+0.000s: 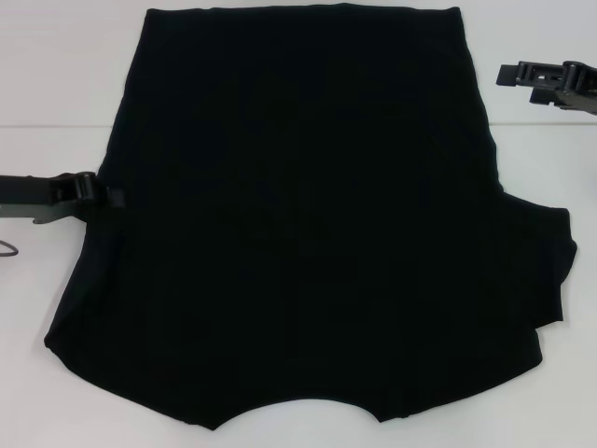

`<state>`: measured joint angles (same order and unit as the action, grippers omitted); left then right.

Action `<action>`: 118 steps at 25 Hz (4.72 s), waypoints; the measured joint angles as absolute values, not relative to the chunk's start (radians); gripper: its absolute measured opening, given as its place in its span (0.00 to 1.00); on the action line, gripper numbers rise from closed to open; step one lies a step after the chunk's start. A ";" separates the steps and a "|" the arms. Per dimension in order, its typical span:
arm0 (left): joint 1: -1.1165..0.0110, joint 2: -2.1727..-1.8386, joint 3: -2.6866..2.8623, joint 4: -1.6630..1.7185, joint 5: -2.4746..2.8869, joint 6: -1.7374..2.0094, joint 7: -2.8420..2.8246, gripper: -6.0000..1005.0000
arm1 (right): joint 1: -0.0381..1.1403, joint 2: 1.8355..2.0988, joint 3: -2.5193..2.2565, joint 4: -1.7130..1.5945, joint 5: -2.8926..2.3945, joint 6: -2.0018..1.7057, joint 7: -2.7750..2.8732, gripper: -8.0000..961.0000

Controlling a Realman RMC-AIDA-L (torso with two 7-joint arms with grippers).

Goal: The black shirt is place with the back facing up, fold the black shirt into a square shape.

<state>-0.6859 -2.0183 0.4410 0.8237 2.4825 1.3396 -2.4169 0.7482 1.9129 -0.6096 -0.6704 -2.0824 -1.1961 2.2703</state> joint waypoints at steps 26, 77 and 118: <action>-0.621 -2.035 0.490 0.905 2.364 1.468 -2.189 0.32 | 0.739 1.906 -0.613 -0.669 -2.086 -1.202 2.270 0.92; -0.554 -2.077 0.477 0.891 2.229 1.560 -1.822 0.66 | 0.657 1.902 -0.621 -0.615 -2.533 -1.361 2.531 0.42; -0.552 -2.080 0.477 0.891 2.193 1.548 -1.821 0.66 | 0.660 1.899 -0.607 -0.611 -2.529 -1.369 2.541 0.28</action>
<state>-0.5523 -2.0801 0.4771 0.8912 2.1931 1.5477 -1.8208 0.6598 1.8994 -0.6073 -0.6114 -2.5289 -1.3687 2.5407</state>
